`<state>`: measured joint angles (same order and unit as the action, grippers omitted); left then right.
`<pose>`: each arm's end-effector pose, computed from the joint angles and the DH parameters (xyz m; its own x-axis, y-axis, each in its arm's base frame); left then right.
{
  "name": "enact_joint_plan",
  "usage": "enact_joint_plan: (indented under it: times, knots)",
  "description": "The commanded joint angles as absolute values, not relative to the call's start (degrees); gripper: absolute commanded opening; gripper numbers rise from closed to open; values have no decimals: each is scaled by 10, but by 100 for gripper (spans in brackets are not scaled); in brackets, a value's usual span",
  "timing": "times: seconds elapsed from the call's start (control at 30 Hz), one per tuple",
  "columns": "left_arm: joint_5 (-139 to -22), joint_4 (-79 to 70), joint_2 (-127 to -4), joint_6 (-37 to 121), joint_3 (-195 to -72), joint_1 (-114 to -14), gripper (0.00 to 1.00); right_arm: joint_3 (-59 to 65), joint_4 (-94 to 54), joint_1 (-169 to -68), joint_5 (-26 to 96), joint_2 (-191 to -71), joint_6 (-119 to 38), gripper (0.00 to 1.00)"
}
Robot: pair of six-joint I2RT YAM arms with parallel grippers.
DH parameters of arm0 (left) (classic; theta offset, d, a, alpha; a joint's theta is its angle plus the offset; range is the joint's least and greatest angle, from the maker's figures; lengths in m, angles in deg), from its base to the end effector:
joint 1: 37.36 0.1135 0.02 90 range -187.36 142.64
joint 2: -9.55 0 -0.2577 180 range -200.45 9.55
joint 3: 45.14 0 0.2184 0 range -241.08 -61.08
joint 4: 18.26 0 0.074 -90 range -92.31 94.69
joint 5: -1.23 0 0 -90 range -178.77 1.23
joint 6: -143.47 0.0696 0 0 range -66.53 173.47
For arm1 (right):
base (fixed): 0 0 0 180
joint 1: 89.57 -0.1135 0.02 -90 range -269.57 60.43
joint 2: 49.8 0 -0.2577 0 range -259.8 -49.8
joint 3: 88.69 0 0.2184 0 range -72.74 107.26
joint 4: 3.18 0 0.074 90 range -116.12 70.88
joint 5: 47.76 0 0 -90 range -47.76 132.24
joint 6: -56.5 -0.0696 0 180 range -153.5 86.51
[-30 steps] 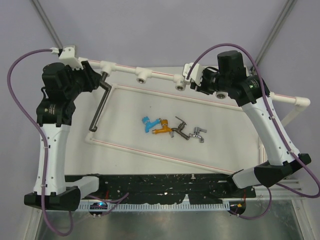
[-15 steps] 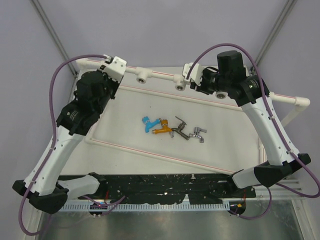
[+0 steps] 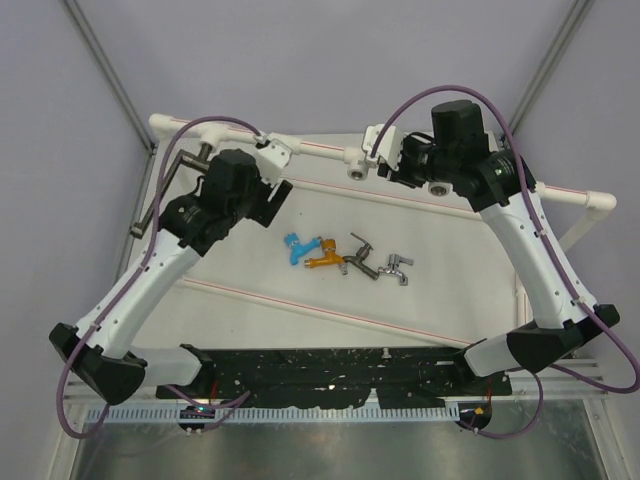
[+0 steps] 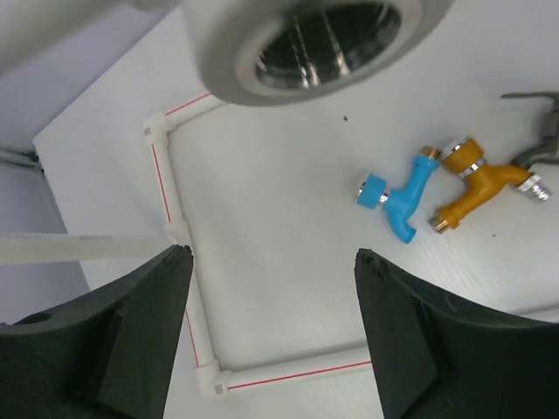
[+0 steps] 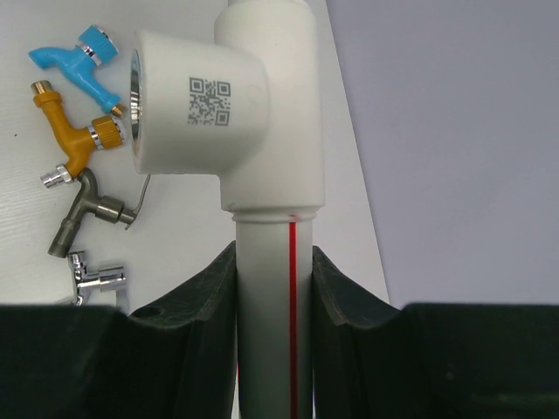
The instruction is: Install the water faucets
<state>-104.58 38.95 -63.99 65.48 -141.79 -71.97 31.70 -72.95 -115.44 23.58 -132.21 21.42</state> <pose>0.2285 -0.1347 0.3673 -0.3762 0.5029 -0.7782 0.4489 0.8336 0.3217 0.2396 0.1409 0.4296 0.2661 -0.7326 -0.6264 -0.7661 0.2336 -0.5987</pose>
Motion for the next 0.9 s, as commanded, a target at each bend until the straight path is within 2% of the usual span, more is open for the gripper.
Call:
enact_joint_plan:
  times: [0.0,0.07,0.17,0.37,0.63,0.87]
  knots:
    - [-959,396,-579,591,-1517,-716,83,309,-726,-1167,166,-1339,193,5]
    - [-940,400,-566,573,-1547,-713,88,307,-726,-1168,166,-1338,193,5]
    - [-906,412,-554,538,-1587,-681,90,306,-726,-1166,166,-1338,193,5]
    - [-853,442,-542,462,-1617,-522,90,306,-726,-1167,167,-1336,195,5]
    - [-666,440,-558,392,-1601,-331,89,304,-726,-1167,167,-1336,196,5]
    - [-575,401,-593,351,-1555,-274,86,300,-725,-1167,166,-1335,196,5]
